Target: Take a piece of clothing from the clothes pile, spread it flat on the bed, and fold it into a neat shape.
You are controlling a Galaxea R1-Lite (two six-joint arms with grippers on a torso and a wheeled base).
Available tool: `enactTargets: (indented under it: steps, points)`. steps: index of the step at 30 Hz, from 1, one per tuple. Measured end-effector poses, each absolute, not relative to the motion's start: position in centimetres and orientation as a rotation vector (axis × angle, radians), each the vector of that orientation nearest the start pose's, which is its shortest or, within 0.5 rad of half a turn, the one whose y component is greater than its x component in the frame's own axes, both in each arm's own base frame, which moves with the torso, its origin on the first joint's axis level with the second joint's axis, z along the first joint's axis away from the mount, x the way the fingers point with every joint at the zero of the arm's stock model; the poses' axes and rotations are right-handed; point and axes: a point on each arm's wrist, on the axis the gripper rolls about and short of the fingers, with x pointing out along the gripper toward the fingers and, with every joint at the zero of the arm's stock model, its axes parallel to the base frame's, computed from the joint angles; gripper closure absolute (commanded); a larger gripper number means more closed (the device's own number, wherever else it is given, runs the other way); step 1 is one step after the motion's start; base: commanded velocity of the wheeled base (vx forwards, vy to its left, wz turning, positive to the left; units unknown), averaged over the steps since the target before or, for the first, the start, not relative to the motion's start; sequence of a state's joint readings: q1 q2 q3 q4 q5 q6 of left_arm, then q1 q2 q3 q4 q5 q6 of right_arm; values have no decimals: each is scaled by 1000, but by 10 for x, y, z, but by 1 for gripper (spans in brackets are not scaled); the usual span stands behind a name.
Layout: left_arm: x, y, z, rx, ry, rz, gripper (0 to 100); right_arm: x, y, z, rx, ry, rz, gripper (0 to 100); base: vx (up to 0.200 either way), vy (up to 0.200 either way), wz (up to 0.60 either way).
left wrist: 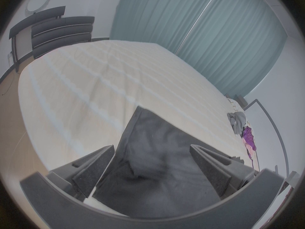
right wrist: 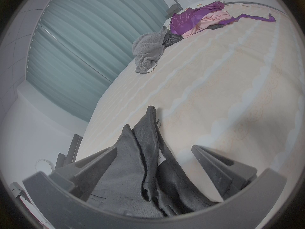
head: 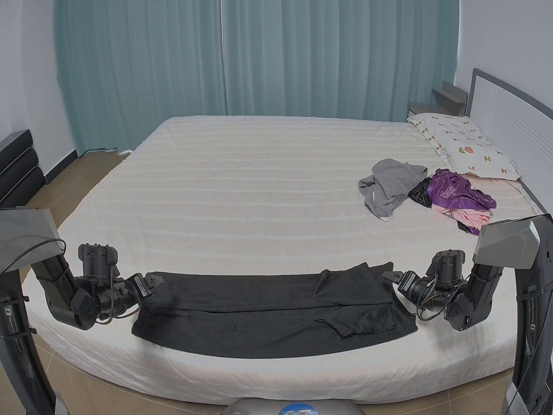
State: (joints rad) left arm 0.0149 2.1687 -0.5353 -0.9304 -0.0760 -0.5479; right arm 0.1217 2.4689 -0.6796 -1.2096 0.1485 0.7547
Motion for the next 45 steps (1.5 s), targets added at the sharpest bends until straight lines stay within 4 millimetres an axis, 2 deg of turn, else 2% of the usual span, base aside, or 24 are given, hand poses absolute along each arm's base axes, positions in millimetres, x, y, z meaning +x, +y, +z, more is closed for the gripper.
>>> enactTargets:
  steps: [4, 8, 13, 22, 33, 34, 45]
  points:
    - [332, 9, 2, -557, 662, 110, 0, 353, 47, -57, 737, 654, 30, 0, 0, 0, 0]
    - [340, 15, -6, -464, 672, 69, 0, 353, 46, -57, 736, 655, 29, 0, 0, 0, 0]
    - [338, 21, -23, -338, 710, 24, 0, 353, 47, -57, 735, 656, 30, 0, 0, 0, 0]
    - [331, 22, -50, -329, 719, 20, 0, 352, 47, -57, 733, 658, 30, 0, 0, 0, 0]
    - [325, 10, -59, -317, 762, -1, 0, 352, 47, -58, 730, 659, 30, 0, 0, 0, 0]
    - [324, 9, -59, -316, 764, -2, 100, 352, 47, -58, 730, 658, 30, 0, 0, 0, 0]
    - [324, 12, -54, -302, 749, 42, 100, 352, 47, -58, 728, 659, 31, 0, 0, 0, 0]
